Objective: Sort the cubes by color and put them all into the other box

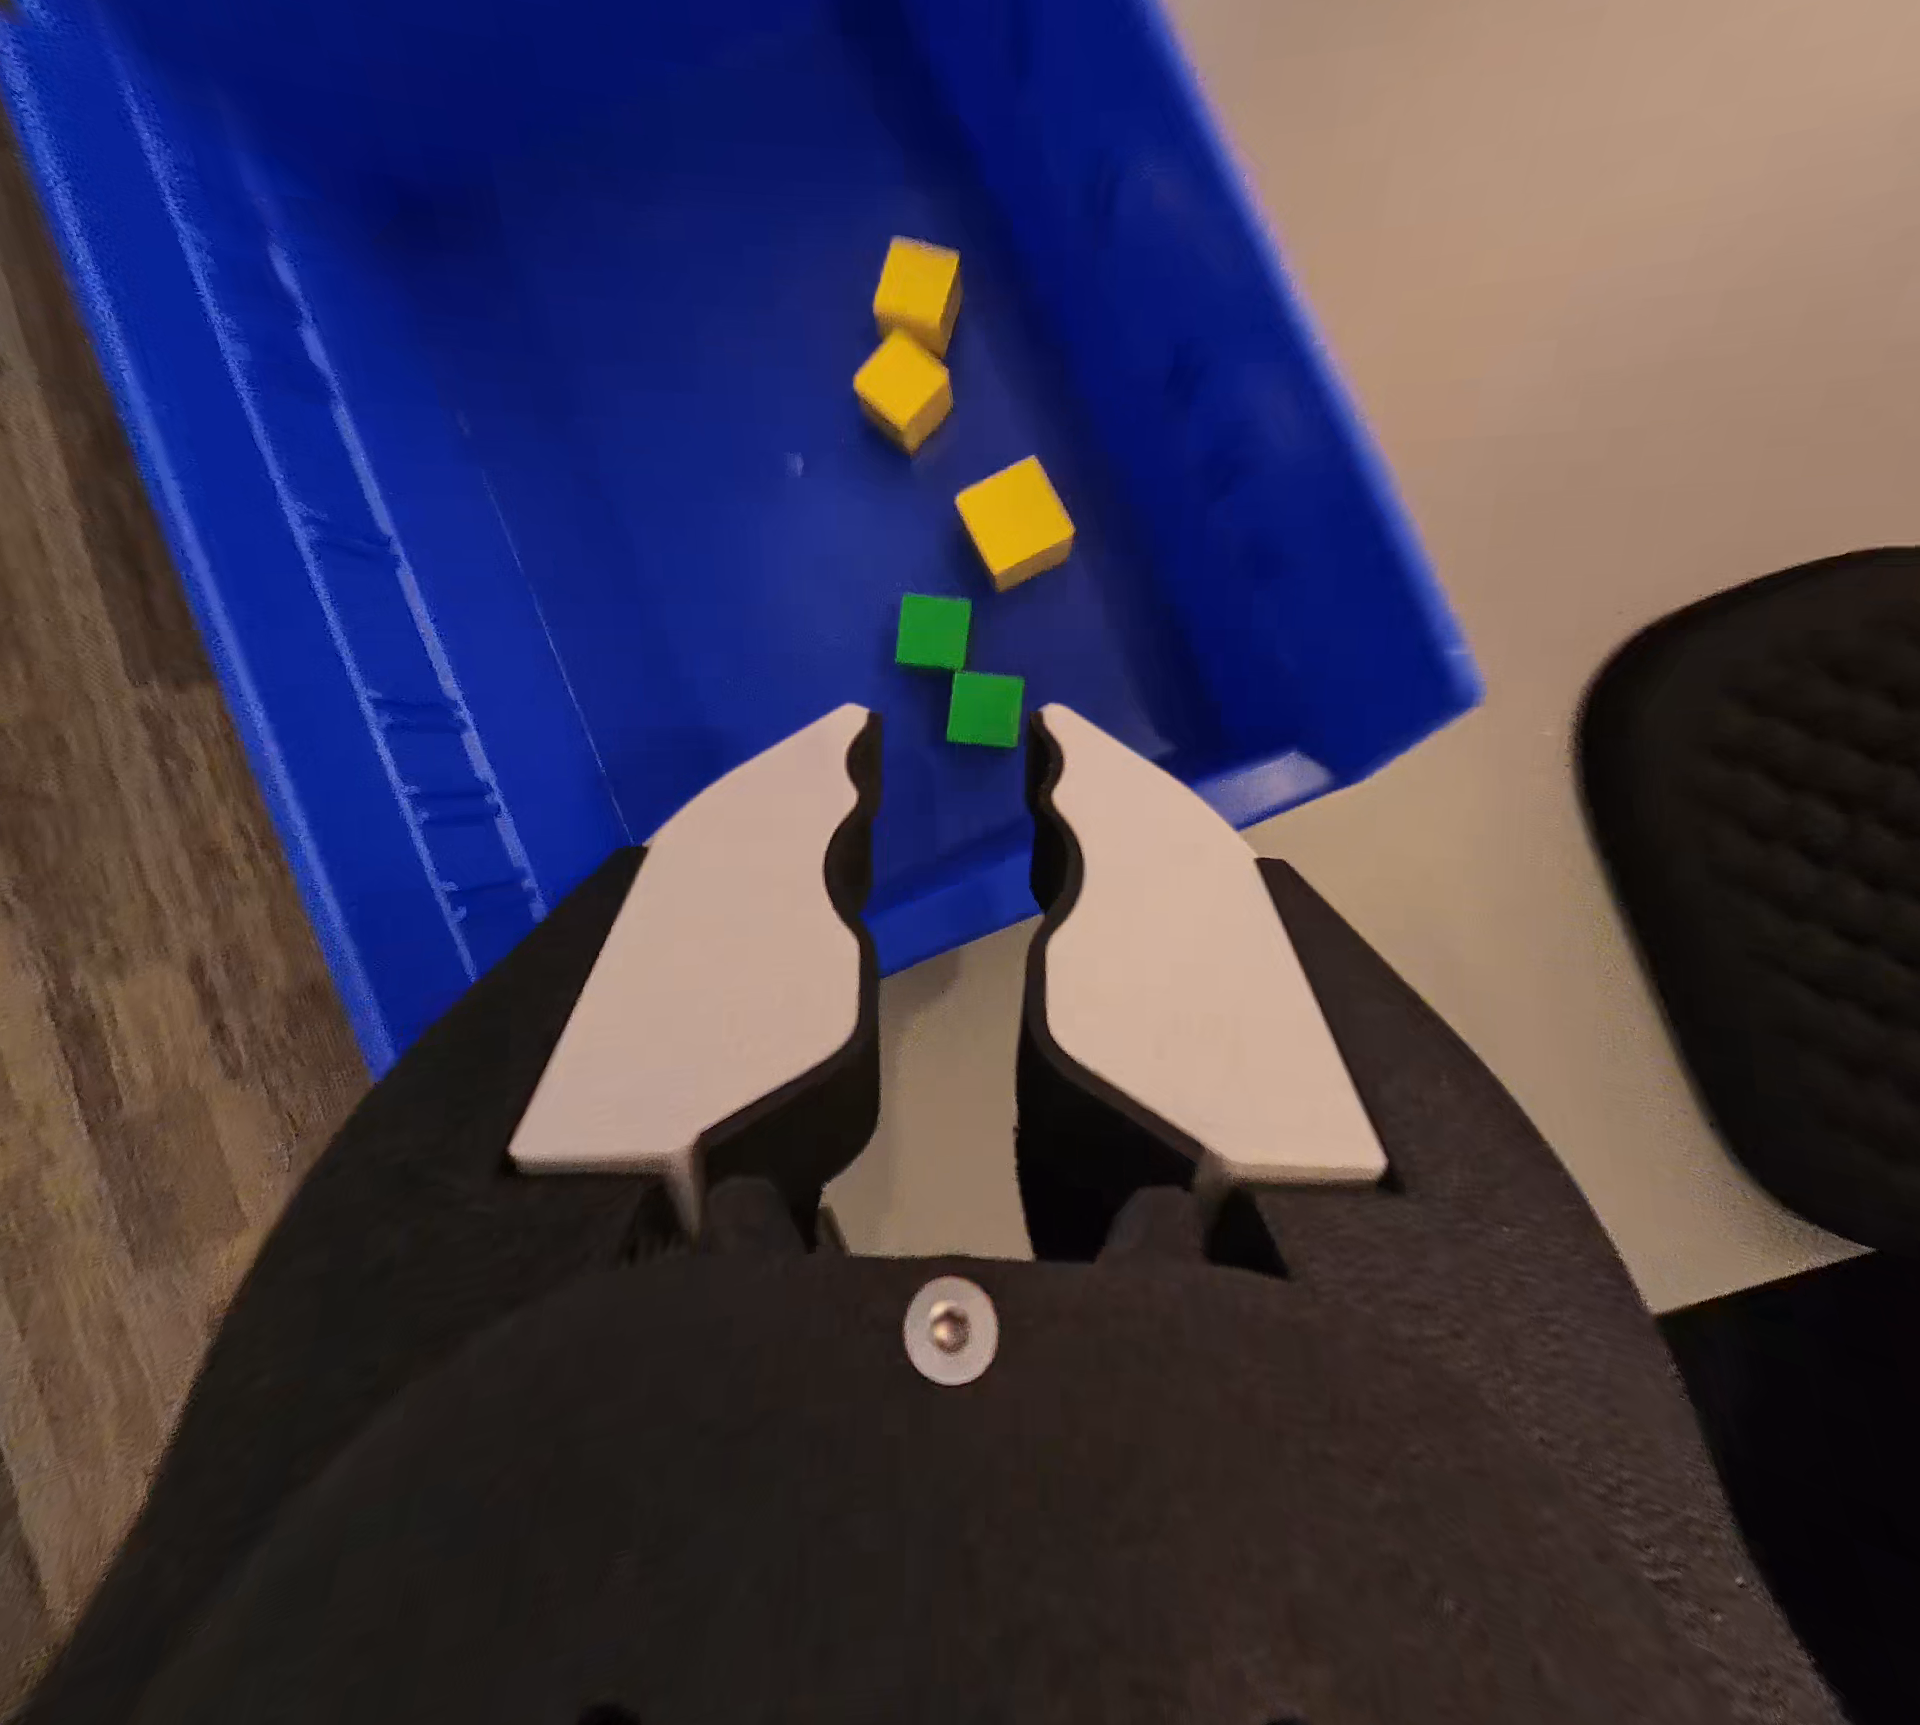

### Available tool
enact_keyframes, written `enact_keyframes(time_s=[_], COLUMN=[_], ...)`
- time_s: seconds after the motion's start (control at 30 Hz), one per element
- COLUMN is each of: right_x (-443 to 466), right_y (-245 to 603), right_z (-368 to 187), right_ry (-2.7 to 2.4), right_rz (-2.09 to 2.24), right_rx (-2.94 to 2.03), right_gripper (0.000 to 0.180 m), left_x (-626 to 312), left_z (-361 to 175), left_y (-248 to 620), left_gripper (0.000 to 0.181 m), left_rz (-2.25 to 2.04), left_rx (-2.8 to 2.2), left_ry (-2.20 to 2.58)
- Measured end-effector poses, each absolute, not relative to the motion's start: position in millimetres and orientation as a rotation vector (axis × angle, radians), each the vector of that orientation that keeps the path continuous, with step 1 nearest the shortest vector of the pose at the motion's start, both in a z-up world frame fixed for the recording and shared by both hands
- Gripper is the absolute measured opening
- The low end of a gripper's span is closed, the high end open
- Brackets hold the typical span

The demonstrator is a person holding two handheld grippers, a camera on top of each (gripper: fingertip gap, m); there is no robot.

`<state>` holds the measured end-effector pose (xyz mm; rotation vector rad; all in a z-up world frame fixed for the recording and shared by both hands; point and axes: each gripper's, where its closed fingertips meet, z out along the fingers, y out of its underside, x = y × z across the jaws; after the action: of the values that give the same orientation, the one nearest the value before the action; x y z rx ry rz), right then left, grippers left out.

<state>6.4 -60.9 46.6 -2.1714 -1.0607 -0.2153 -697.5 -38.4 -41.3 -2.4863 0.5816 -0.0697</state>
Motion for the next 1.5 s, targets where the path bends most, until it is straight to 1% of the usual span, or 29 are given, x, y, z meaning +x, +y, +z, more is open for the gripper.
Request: enact_keyframes(time_s=[0.17,0.3,0.5,0.63,0.67,0.73,0.83,0.97,1.07,1.13,1.2,1.23,1.37,1.5], right_x=[-46,-64,-61,-57,-56,-54,-55,-81,-140,-202,-251,-265,-287,-290], right_y=[-49,-47,-53,-53,-52,-50,-47,-31,-22,-40,-68,-73,-76,-91], right_z=[64,70,61,56,55,52,47,47,54,62,69,69,76,91], right_ry=[-1.148,-1.148,-1.178,-1.171,-1.168,-1.165,-1.168,-1.195,-1.297,-1.388,-1.429,-1.428,-1.359,-1.321], right_rz=[-0.177,-0.098,-0.093,-0.077,-0.072,-0.068,-0.065,-0.069,0.015,0.245,0.504,0.532,0.384,0.330], right_rx=[-2.063,-2.017,-2.029,-2.042,-2.047,-2.057,-2.066,-1.992,-1.762,-1.517,-1.323,-1.269,-1.099,-0.985], right_gripper=[0.041,0.041,0.040,0.040,0.040,0.039,0.038,0.037,0.041,0.041,0.040,0.040,0.052,0.053], left_x=[-703,-690,-699,-698,-699,-700,-696,-650,-582,-518,-454,-426,-344,-299], left_z=[-84,-107,-122,-132,-135,-134,-111,-32,26,51,69,76,89,91], left_y=[-17,-10,-9,-11,-11,-8,2,12,1,-18,-41,-52,-82,-98], left_gripper=[0.028,0.030,0.030,0.028,0.022,0.022,0.022,0.022,0.022,0.022,0.021,0.021,0.021,0.021], left_rz=[0.003,-0.045,0.033,-0.006,0.014,0.048,0.055,-0.096,-0.234,-0.445,-0.723,-0.857,-1.201,-1.425], left_rx=[-2.621,-2.688,-2.782,-2.850,-2.858,-2.842,-2.740,-2.405,-2.140,-2.003,-1.894,-1.853,-1.715,-1.681], left_ry=[0.599,0.647,0.707,0.714,0.739,0.769,0.732,0.665,0.732,0.799,0.840,0.848,0.930,0.962])
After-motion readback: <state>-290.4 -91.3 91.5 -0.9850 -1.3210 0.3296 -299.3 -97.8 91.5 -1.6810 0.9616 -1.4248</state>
